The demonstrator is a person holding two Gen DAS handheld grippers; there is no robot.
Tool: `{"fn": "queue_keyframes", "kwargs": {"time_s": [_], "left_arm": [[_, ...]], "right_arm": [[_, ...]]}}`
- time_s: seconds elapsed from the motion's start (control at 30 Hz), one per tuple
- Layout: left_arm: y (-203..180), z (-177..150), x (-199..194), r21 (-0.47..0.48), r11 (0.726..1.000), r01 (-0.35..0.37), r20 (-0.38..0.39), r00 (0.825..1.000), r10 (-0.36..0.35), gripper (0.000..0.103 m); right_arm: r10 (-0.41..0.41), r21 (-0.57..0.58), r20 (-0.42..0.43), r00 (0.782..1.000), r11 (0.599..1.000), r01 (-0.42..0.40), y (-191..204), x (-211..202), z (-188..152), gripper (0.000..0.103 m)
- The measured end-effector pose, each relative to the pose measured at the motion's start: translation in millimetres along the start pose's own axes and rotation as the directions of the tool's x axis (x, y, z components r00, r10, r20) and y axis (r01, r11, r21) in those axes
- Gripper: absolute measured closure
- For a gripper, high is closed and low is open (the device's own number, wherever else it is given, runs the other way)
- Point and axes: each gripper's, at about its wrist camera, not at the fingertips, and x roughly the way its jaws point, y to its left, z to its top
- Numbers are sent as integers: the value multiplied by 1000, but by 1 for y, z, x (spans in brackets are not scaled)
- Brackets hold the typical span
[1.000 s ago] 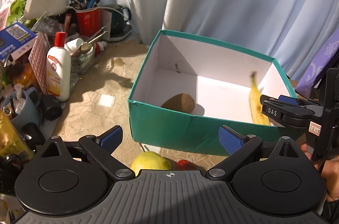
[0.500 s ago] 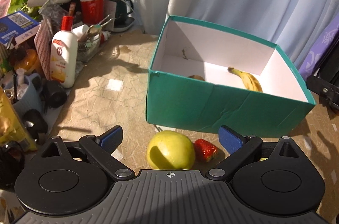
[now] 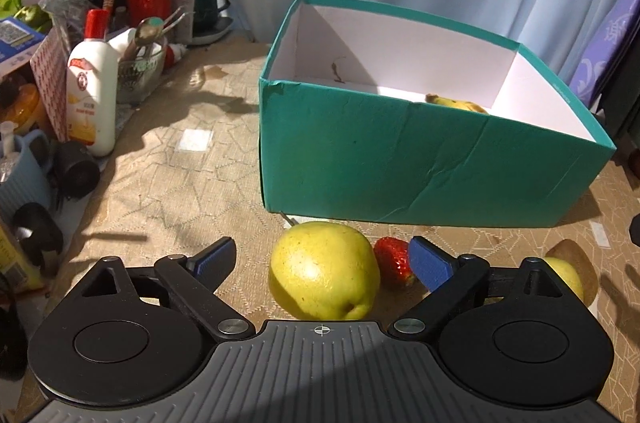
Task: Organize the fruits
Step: 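Grasp the yellow-green pear with the left gripper while the right gripper approaches the second kiwi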
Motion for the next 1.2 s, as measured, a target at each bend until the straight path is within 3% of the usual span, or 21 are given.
{"fn": "queue_keyframes", "kwargs": {"time_s": [0.23, 0.43, 0.67, 1.0, 1.2], "left_arm": [[4, 1, 21, -26, 999, -27, -69, 997, 26, 20], [5, 4, 26, -45, 998, -42, -71, 997, 39, 18], [11, 6, 25, -123, 992, 20, -128, 991, -35, 35], [6, 5, 27, -70, 998, 4, -108, 994, -11, 34], [10, 3, 23, -97, 995, 10, -116, 993, -22, 36]], "right_arm": [[-12, -6, -18, 1000, 1000, 12, 1, 4, 0, 27], [-15, -10, -33, 999, 1000, 14, 2, 10, 2, 27], [-13, -25, -31, 999, 1000, 13, 4, 11, 5, 26], [-2, -24, -46, 999, 1000, 1, 5, 14, 5, 24], [-12, -27, -62, 998, 1000, 11, 3, 13, 2, 24]]}}
